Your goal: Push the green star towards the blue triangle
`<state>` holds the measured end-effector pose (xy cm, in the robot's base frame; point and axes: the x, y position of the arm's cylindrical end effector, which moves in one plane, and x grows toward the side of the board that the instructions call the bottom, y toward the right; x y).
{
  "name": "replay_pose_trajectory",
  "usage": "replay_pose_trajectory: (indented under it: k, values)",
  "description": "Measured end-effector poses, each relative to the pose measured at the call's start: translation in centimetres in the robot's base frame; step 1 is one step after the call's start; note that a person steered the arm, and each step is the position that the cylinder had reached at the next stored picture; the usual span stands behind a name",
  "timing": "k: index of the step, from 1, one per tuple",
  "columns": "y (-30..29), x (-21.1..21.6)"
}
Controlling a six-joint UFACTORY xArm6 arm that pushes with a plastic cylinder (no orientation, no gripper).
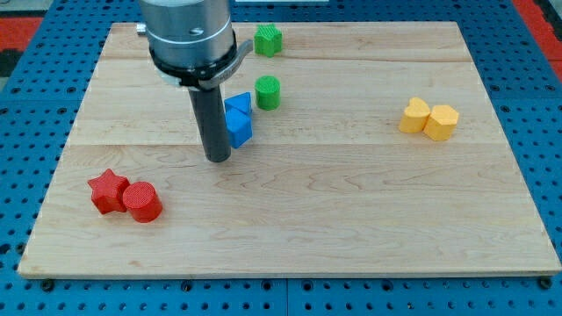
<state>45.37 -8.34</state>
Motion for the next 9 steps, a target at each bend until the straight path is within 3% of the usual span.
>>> replay_pose_trajectory:
  k: [2,3,4,5,6,7,8,9]
  values:
    - [1.8,-4.3]
    - [2.6,-4.6]
    - [3.0,-1.5]
    - [10.3,-2.3]
    - [13.6,-13.9]
    - [11.1,-22.3]
    - [2.9,-26.1]
    - [1.1,-25.8]
